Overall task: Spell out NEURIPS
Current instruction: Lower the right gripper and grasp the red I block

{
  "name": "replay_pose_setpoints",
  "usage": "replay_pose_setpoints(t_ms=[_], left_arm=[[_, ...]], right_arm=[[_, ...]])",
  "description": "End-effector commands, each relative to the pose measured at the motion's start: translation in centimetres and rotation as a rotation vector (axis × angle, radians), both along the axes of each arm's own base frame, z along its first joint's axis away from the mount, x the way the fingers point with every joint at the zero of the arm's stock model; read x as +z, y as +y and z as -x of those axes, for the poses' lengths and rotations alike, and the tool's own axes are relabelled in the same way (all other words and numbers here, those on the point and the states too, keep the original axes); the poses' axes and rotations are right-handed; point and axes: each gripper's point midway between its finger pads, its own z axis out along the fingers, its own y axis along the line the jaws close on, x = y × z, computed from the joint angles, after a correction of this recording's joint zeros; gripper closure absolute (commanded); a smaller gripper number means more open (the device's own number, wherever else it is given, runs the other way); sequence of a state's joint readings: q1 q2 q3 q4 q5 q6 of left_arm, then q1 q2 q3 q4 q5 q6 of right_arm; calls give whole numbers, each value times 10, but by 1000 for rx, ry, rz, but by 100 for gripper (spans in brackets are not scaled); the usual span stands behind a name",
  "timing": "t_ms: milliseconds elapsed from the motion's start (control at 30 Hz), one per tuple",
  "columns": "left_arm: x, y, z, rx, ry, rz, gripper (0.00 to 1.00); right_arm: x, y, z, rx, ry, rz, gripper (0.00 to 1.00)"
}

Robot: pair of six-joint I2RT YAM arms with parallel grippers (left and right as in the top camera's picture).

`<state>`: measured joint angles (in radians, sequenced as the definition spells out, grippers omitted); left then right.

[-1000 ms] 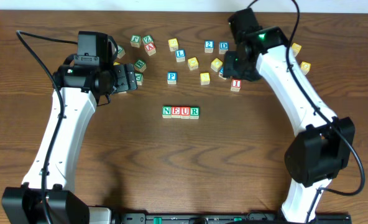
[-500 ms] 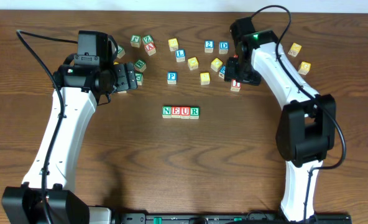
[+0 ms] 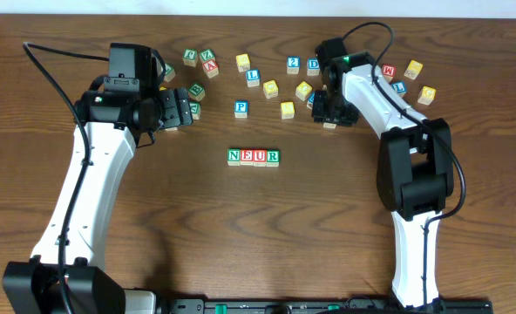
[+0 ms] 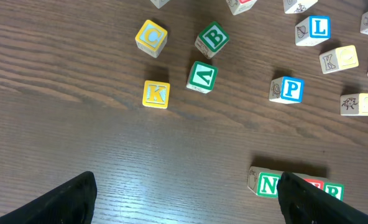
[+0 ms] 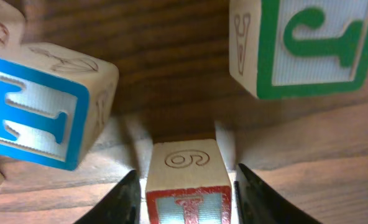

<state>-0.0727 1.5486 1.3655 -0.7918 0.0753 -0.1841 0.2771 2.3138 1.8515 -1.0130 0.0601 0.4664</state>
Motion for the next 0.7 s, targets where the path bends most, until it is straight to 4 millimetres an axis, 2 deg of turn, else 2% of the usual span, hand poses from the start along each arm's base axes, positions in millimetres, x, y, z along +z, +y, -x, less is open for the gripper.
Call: replay_pose_setpoints(t_ms=[0, 267, 500, 667], left_arm=[[2, 2, -3, 11, -6, -2, 9], [2, 2, -3, 11, -6, -2, 9], [2, 2, -3, 11, -5, -2, 9], [2, 2, -3, 11, -5, -2, 8]], right_arm=[[4, -5, -10, 0, -31, 2, 59], [4, -9, -14, 40, -39, 6, 65], [6, -10, -14, 81, -40, 11, 76], [16, -9, -8, 86, -30, 13, 79]])
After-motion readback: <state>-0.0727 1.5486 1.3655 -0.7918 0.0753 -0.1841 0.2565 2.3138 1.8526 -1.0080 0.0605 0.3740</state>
